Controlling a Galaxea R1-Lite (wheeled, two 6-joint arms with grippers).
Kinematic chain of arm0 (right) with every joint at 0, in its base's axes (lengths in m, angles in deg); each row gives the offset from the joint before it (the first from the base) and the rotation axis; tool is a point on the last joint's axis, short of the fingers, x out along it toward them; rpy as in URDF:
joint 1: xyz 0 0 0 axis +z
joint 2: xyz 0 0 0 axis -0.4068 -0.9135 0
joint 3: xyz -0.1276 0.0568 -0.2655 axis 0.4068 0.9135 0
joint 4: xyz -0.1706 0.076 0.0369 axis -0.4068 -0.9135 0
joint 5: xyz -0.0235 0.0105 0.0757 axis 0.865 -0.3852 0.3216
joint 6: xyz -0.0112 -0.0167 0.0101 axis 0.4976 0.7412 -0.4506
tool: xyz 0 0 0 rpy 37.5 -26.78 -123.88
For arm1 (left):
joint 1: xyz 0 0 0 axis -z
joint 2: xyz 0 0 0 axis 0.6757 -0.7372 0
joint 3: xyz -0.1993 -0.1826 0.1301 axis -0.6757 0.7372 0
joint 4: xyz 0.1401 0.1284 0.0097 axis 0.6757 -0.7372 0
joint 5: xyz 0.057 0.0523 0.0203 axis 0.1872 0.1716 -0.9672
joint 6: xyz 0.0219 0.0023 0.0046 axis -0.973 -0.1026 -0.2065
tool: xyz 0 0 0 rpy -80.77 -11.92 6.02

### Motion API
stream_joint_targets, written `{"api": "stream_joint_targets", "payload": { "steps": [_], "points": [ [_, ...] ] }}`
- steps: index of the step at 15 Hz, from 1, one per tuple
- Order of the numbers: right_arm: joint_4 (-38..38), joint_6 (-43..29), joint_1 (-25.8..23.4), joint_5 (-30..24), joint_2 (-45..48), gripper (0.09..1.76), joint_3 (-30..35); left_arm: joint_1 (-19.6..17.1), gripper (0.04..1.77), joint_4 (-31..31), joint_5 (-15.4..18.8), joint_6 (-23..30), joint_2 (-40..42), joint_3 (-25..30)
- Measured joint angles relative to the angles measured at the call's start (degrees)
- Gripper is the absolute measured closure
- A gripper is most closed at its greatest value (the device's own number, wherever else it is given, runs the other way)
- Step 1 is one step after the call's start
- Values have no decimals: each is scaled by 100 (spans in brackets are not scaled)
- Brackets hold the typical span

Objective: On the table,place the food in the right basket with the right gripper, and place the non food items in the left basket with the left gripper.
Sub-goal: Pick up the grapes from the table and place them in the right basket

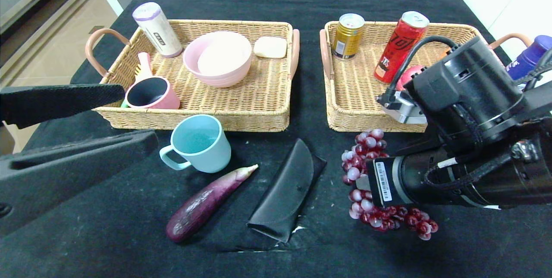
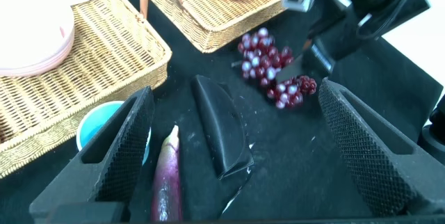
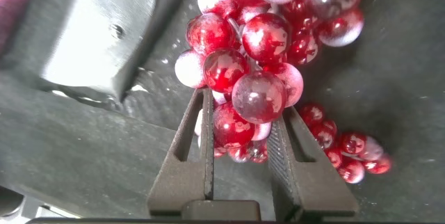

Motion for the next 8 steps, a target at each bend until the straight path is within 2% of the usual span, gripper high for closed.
{"api": "stream_joint_targets", "payload": {
  "steps": [8],
  "points": [
    [-551, 41, 0, 17, 305, 137, -625, 0, 9, -5, 0, 0, -7, 0]
  ]
}}
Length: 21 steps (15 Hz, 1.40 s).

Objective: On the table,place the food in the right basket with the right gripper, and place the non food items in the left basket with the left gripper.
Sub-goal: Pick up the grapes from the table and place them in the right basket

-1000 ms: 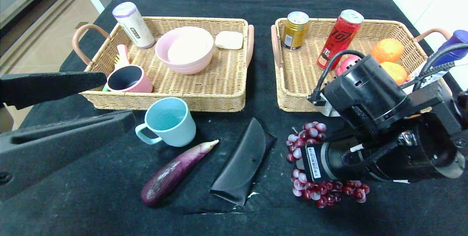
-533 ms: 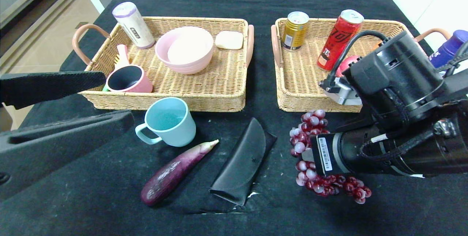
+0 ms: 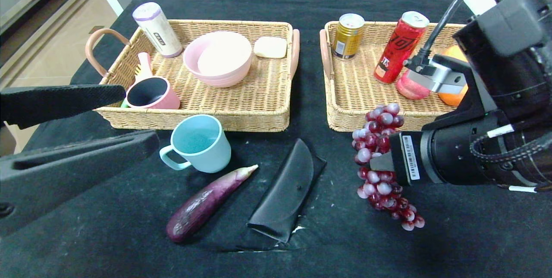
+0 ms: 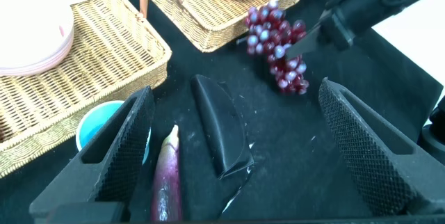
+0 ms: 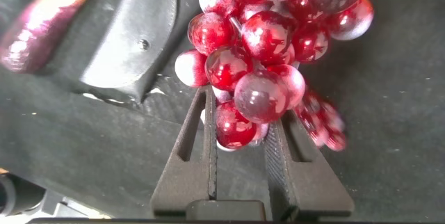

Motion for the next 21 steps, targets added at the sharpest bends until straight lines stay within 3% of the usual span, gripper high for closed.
{"api": "stream_joint_targets", "payload": {
  "steps": [9, 21],
  "points": [
    [-367, 140, -2, 24, 127, 155, -524, 0, 9, -2, 0, 2, -9, 7],
    [-642, 289, 9, 41, 139, 157, -1141, 0, 9, 7, 2, 2, -17, 24]
  ]
}}
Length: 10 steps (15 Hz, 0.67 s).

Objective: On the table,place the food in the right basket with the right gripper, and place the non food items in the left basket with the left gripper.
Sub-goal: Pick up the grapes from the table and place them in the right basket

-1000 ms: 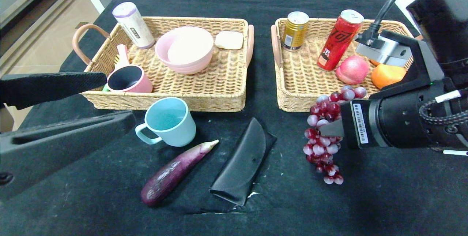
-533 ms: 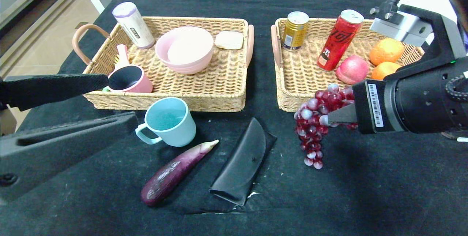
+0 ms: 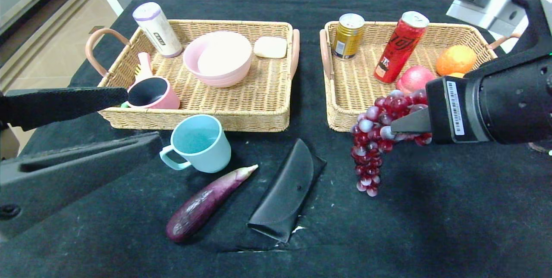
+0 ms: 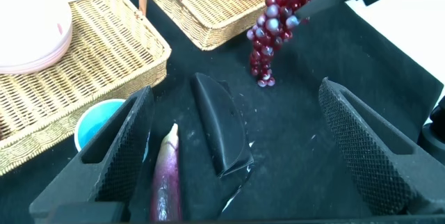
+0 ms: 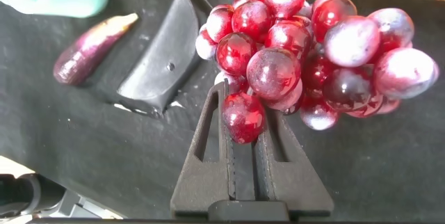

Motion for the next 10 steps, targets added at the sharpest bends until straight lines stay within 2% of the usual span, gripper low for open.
{"api": "stream_joint_targets", "payload": {
  "steps": [10],
  "points": [
    [6, 603, 24, 171, -28, 163, -689, 0, 9, 0, 6, -2, -2, -6]
  ]
}}
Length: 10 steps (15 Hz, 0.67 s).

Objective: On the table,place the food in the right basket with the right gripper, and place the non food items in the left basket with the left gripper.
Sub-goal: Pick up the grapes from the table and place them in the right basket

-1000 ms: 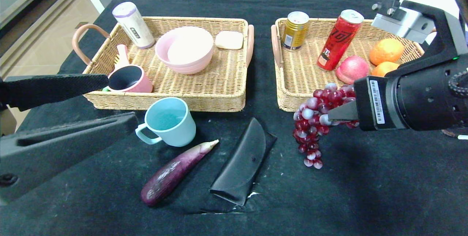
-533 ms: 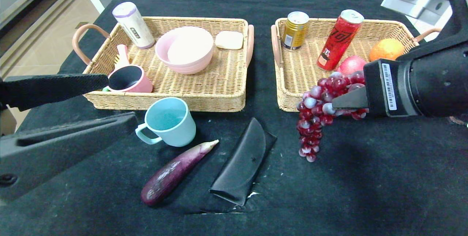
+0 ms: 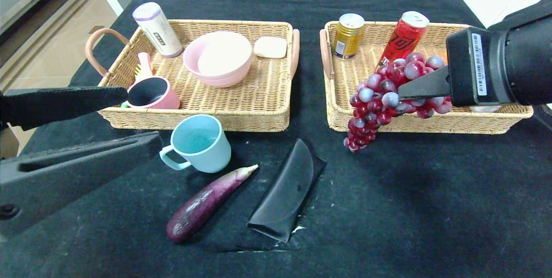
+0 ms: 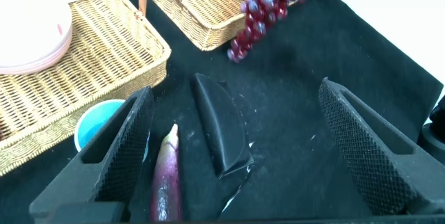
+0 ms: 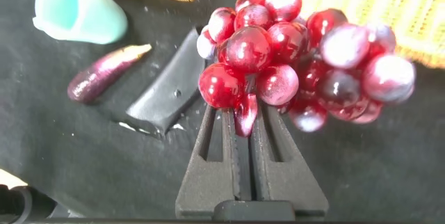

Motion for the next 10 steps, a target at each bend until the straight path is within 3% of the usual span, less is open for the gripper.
{"api": "stream_joint_targets", "payload": {
  "steps": [10],
  "points": [
    [444, 780, -232, 430, -179, 165, -653, 0, 9, 0, 0, 2, -9, 6]
  ]
}}
